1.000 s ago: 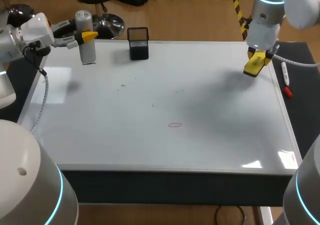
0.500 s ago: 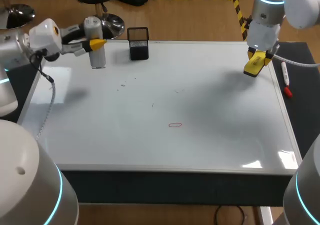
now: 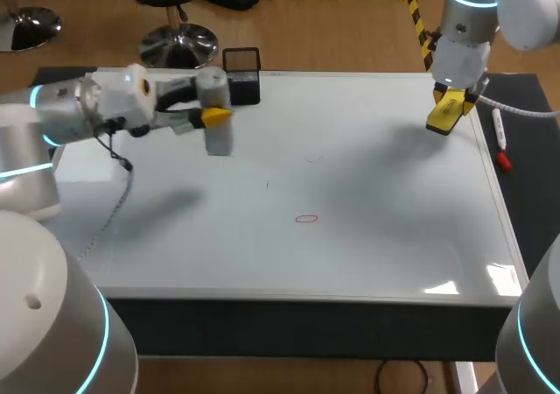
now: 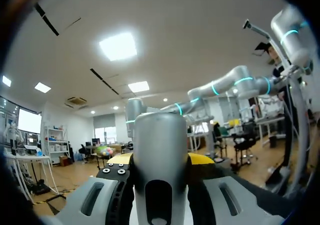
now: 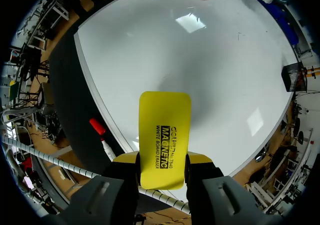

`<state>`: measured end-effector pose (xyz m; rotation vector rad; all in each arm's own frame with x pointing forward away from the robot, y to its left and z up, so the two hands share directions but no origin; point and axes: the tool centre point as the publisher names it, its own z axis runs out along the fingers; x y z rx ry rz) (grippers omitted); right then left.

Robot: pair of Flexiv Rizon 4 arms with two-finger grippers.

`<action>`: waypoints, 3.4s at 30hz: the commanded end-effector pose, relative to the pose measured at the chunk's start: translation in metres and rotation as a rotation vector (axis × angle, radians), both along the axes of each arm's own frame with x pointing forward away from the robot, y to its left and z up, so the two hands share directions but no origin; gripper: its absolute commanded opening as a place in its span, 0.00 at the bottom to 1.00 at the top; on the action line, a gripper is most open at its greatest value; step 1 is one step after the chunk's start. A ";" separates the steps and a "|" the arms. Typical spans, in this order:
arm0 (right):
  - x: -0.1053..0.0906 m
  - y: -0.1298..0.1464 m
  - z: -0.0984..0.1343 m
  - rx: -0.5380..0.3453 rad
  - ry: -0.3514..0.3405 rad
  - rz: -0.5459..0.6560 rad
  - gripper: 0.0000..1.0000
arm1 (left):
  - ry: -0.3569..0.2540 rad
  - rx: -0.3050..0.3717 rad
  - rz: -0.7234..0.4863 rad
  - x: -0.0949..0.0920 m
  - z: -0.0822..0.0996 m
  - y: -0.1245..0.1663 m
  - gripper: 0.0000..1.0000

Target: Pick up the inspection probe, press it on each red-marked spot on the whiteboard one by one, put down the probe, pick up the eraser, and wipe off all the red marks.

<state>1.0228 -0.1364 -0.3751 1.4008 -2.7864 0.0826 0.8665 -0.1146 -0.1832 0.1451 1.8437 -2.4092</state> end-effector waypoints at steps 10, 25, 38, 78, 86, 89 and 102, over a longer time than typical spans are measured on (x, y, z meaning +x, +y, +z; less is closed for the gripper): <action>0.000 -0.001 0.001 -0.003 0.000 0.002 0.00 | 0.071 -0.020 -0.129 -0.025 -0.034 -0.087 0.00; 0.000 -0.001 0.001 -0.003 0.000 0.002 0.00 | 0.116 -0.029 -0.193 -0.054 -0.059 -0.125 0.00; 0.000 -0.001 0.001 -0.003 0.000 0.002 0.00 | 0.150 -0.012 -0.218 -0.067 -0.084 -0.143 0.00; 0.000 -0.001 0.001 -0.003 0.000 0.002 0.00 | 0.119 0.072 -0.195 -0.067 -0.102 -0.144 0.00; 0.000 -0.001 0.001 -0.003 0.000 0.002 0.00 | 0.088 0.040 -0.187 -0.060 -0.072 -0.137 0.00; 0.000 -0.001 0.001 -0.003 0.000 0.002 0.00 | 0.072 0.037 -0.176 -0.055 -0.065 -0.132 0.00; 0.000 -0.001 0.001 -0.003 0.000 0.002 0.00 | 0.027 0.047 -0.018 -0.001 -0.039 -0.059 0.00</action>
